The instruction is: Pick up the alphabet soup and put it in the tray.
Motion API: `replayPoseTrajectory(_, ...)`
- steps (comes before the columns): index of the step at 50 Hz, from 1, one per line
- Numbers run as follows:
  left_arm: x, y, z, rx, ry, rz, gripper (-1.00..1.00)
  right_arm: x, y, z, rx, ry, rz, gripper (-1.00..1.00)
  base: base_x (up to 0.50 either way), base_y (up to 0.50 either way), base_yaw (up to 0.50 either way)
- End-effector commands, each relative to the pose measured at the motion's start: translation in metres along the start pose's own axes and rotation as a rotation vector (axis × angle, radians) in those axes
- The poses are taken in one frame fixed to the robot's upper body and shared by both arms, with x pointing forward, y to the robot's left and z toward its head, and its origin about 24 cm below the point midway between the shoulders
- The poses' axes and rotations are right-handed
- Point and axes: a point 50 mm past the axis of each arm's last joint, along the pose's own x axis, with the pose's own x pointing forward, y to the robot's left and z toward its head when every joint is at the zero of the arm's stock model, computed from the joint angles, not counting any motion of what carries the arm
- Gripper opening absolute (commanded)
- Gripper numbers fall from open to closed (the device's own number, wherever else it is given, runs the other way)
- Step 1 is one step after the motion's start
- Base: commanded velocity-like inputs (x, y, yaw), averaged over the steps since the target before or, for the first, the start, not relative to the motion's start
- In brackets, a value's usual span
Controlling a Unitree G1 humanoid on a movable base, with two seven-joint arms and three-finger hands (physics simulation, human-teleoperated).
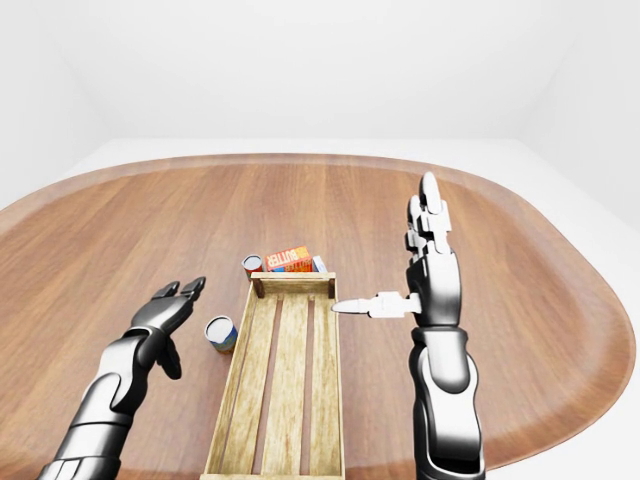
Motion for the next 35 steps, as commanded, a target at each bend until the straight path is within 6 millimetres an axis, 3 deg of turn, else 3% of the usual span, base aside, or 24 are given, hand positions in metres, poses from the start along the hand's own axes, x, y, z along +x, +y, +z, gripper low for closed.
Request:
replayPoseTrajectory(1,0.006,-0.005,0.005,0.002,-0.008,-0.010,1.00,0.000,-0.001,0.001,-0.006,-0.002,-0.003,1.00,0.00,0.00,0.00)
replayPoseTrajectory(22,0.023,-0.007,0.013,-0.004,-0.042,-0.044,1.00,-0.001,0.000,0.002,-0.009,-0.006,-0.002,1.00,0.00,0.00,0.00)
replayPoseTrajectory(31,0.021,-0.012,0.017,-0.014,-0.058,-0.055,1.00,-0.001,0.000,0.004,-0.011,-0.014,-0.002,1.00,0.00,0.00,0.00)
replayPoseTrajectory(35,0.016,-0.001,0.021,-0.020,-0.064,-0.050,1.00,-0.001,0.000,0.004,-0.011,-0.013,-0.002,1.00,0.00,0.00,0.00)
